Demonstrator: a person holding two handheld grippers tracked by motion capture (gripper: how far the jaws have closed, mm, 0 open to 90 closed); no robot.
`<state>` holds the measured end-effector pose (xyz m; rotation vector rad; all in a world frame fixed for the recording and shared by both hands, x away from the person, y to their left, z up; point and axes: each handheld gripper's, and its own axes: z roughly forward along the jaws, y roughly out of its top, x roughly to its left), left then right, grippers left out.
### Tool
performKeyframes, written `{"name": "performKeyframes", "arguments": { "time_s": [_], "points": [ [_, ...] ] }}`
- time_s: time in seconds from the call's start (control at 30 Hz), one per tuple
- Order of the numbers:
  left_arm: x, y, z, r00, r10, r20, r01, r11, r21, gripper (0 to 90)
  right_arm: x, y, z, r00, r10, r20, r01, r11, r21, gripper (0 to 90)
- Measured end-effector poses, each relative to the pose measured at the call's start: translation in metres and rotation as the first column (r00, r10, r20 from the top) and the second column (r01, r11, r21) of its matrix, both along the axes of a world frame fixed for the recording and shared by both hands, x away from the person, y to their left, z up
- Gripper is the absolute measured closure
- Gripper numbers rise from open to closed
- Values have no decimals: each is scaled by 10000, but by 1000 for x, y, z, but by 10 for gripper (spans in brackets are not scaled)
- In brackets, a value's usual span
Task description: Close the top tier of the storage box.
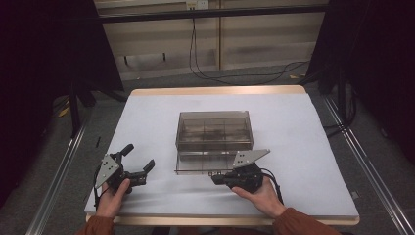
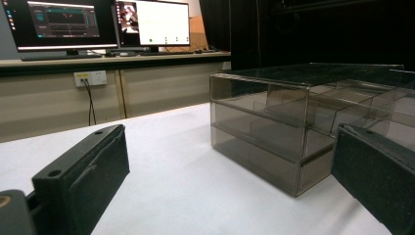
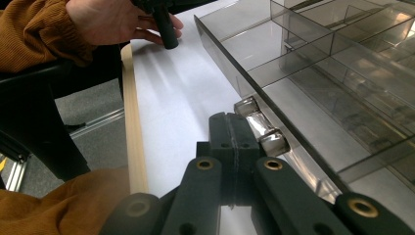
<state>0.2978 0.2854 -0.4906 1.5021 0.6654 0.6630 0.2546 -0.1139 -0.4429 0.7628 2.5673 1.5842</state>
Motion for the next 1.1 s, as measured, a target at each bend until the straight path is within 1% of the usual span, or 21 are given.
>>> {"name": "performKeyframes", "arguments": {
  "time_s": [0.03, 0.07, 0.13, 0.17, 0.23, 0.27, 0.33, 0.37, 0.47, 0.53, 0.57, 0.63, 0.7, 0.77, 0.8, 0.83, 0.9, 0.97, 1.0, 1.07, 1.1],
  "points": [
    [0, 0, 0, 10000, -2, -6, 2, 10000, -20, 9, 0, 0, 0, 10000, 4, 23, -4, 10000, -20, 900],
    [0, 1, 0, 10000, -1, 52, 0, 9999, 141, 9, 0, 1, 0, 10000, 16, 36, -16, 10000, -23, 900],
    [1, 1, 0, 9999, 28, 109, -30, 9998, 176, 9, 0, 1, 0, 10000, -11, 72, 11, 10000, -48, 900],
    [0, 1, 0, 10000, 6, 60, -7, 9999, 135, 9, -1, 2, 0, 9999, -32, 147, 33, 10000, -74, 900],
    [0, 1, 0, 9999, 27, 103, -28, 9999, 103, 9, -1, 2, 0, 9998, -69, 199, 70, 10000, -52, 900],
    [0, 1, 0, 10000, 16, 97, -18, 9998, 182, 9, -1, 2, -1, 9998, -54, 197, 55, 10000, -28, 900],
    [0, 0, 0, 10000, 20, 31, -20, 10000, 10, 9, 0, 3, -1, 9998, -63, 211, 63, 10000, -27, 900],
    [0, 1, 0, 10000, 6, 58, -7, 9999, 122, 9, 1, 4, -2, 9998, -40, 193, 41, 10000, -33, 900],
    [0, 0, 0, 10000, 1, 15, -1, 10000, 28, 9, 2, 5, -3, 9999, 14, 142, -14, 10000, 23, 900],
    [0, 0, 0, 10000, 4, 63, -5, 10000, 80, 9, 2, 5, -2, 9999, -12, 146, 11, 10000, 19, 900],
    [1, 1, 0, 9999, 21, 116, -23, 9999, 169, 9, 2, 5, -2, 9999, -4, 149, 3, 10000, 22, 900],
    [1, 1, 0, 9999, 27, 112, -29, 9998, 178, 9, 2, 5, -2, 9999, -54, 147, 54, 10000, 38, 900],
    [0, 1, 0, 10000, 27, 45, -28, 9999, 115, 9, 3, 4, -2, 9999, -91, 143, 91, 10000, 21, 900],
    [1, 1, 0, 10000, 11, 93, -12, 9998, 178, 9, 4, 4, -2, 9998, -139, 109, 138, 9999, 82, 900],
    [0, 0, 0, 10000, 20, 27, -20, 10000, 1, 9, 5, 4, -2, 9998, -169, 104, 168, 9998, 109, 900],
    [0, 1, 0, 10000, 12, 69, -13, 9999, 153, 9, 6, 5, -2, 9998, -179, 99, 178, 9998, 124, 900],
    [0, 0, 0, 10000, -17, 38, 16, 10000, 53, 9, 7, 5, -2, 9999, -135, 80, 134, 9998, 124, 900],
    [0, 1, 0, 10000, -10, 81, 9, 9999, 111, 9, 9, 6, -1, 9999, -161, 47, 161, 9998, 138, 900],
    [0, 0, 0, 10000, -26, 41, 26, 10000, 60, 9, 9, 5, -1, 9998, -174, 35, 174, 9997, 150, 900],
    [0, 0, 0, 9999, 23, 111, -24, 10000, 91, 9, 10, 5, -1, 9998, -192, 27, 192, 9997, 141, 900],
    [0, 1, 0, 10000, -15, 74, 14, 9999, 110, 9, 10, 5, -1, 9998, -194, 29, 194, 9997, 131, 900]
  ]
}}
